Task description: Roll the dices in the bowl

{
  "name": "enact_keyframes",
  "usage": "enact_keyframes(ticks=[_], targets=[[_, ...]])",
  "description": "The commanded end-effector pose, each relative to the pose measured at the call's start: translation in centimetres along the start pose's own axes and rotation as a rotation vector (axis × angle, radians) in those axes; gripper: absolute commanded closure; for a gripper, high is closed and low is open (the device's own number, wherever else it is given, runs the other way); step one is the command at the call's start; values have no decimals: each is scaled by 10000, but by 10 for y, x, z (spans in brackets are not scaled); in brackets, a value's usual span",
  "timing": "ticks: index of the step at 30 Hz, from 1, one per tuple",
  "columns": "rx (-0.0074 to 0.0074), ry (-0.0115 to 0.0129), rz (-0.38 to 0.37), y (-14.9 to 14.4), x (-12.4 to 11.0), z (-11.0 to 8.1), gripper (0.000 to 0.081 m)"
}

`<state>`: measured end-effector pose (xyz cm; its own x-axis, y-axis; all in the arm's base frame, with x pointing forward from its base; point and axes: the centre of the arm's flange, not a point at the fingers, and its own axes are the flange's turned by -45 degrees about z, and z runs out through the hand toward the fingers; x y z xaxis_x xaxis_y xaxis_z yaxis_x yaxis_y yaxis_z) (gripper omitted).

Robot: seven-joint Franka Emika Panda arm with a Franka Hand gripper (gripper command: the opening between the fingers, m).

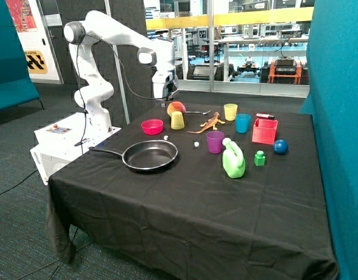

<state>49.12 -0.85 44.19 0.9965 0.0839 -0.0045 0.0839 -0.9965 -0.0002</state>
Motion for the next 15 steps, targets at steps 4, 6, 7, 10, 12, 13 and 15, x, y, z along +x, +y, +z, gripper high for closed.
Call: enact_keyframes(ticks=[4, 6, 7, 10, 12, 13, 15], targets=[[-2, 45, -139, 10, -13, 16, 754], [-2, 45, -149, 11, -9, 18, 752], [-2, 45, -147, 12, -6, 18, 752], [-2, 45, -132, 14, 8, 17, 745], [-2, 45, -152, 15, 18, 16, 737], [-2, 45, -164, 16, 22, 16, 733], [-2, 45, -217, 17, 30, 15, 727]])
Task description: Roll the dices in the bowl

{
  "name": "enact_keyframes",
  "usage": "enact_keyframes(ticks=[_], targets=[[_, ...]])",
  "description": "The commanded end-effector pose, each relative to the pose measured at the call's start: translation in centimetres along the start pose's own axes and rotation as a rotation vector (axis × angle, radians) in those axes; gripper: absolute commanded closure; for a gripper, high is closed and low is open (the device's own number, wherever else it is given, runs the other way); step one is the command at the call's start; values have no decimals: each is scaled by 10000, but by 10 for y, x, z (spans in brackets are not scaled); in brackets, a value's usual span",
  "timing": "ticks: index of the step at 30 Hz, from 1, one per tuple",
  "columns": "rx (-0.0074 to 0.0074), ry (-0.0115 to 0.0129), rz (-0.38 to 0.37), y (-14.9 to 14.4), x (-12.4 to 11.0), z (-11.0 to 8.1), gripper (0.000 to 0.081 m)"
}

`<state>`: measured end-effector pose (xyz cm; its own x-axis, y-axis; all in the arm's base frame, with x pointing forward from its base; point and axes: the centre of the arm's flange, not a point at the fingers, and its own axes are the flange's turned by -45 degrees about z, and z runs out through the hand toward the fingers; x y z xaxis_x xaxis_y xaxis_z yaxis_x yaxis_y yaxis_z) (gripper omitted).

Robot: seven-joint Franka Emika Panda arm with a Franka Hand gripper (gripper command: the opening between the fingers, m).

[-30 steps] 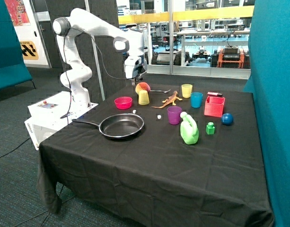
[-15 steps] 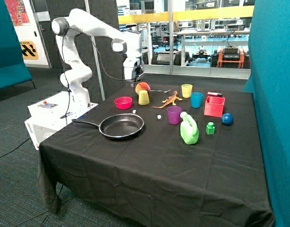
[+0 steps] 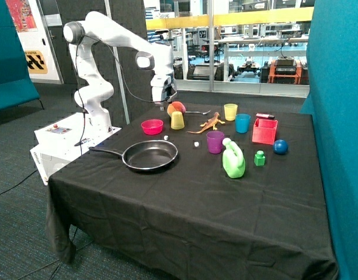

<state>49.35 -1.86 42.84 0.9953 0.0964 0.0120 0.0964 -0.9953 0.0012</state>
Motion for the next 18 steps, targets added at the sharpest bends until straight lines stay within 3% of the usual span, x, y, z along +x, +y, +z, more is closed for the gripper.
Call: enact_keyframes(ticks=[1, 18], targets=[[13, -119, -123, 8, 33, 2, 724], [20, -118, -1389, 20, 81, 18, 654]])
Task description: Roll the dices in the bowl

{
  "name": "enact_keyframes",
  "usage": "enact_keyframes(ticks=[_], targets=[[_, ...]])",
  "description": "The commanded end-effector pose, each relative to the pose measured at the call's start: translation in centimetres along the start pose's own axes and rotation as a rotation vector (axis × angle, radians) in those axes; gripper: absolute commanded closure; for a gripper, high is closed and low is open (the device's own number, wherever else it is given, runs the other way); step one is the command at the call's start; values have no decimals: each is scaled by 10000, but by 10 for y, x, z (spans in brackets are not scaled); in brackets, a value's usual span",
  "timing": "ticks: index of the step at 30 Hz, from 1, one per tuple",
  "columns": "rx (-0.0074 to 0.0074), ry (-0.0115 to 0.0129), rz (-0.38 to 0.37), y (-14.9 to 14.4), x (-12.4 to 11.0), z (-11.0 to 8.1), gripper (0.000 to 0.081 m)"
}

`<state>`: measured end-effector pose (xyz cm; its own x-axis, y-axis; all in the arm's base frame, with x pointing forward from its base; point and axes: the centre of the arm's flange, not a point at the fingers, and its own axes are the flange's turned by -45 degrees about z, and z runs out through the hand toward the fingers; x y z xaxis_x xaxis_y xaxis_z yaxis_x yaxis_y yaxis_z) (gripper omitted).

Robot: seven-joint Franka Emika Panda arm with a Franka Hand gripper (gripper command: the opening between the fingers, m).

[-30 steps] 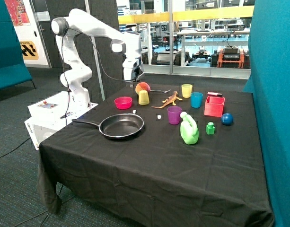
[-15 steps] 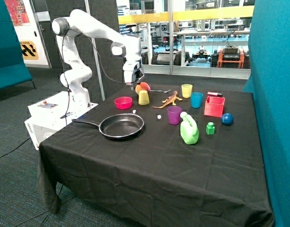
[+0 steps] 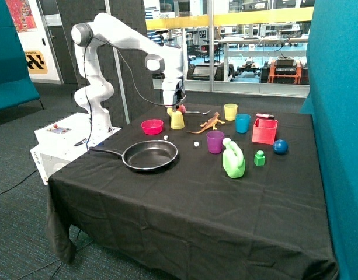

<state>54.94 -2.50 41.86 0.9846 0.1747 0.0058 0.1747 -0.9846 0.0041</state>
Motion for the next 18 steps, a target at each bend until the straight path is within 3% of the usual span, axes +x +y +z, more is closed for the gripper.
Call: enact_keyframes(ticks=[1, 9, 18], targets=[[43, -57, -638, 12, 28, 9, 644], [46, -55, -1510, 22, 46, 19, 568], [48, -53, -2467, 29, 68, 26, 344]])
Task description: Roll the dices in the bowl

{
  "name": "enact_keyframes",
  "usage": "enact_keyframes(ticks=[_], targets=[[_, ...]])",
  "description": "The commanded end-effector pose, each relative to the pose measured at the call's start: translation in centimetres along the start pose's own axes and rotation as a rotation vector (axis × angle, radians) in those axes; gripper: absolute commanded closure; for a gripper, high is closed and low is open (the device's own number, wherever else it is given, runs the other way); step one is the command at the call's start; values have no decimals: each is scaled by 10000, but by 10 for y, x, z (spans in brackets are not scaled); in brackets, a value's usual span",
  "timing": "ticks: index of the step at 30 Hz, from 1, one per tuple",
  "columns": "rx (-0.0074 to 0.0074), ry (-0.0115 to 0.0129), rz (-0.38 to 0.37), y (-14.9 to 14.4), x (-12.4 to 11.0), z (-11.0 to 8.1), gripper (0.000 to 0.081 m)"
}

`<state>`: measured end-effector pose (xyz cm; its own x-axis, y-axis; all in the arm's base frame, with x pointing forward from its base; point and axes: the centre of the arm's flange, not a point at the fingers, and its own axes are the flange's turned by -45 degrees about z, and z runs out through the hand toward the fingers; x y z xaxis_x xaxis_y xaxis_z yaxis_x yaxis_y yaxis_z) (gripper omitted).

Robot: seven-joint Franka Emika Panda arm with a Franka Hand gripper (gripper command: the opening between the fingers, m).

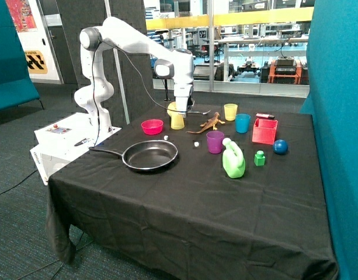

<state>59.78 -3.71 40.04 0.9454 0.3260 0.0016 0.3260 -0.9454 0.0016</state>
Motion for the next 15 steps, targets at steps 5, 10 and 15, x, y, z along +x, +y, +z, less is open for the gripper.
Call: enact_keyframes(ticks=[5, 10, 15], targets=[[17, -15, -1295, 23, 32, 13, 330], [17, -15, -1334, 32, 36, 22, 332], [17, -15, -1321, 38, 37, 33, 315]])
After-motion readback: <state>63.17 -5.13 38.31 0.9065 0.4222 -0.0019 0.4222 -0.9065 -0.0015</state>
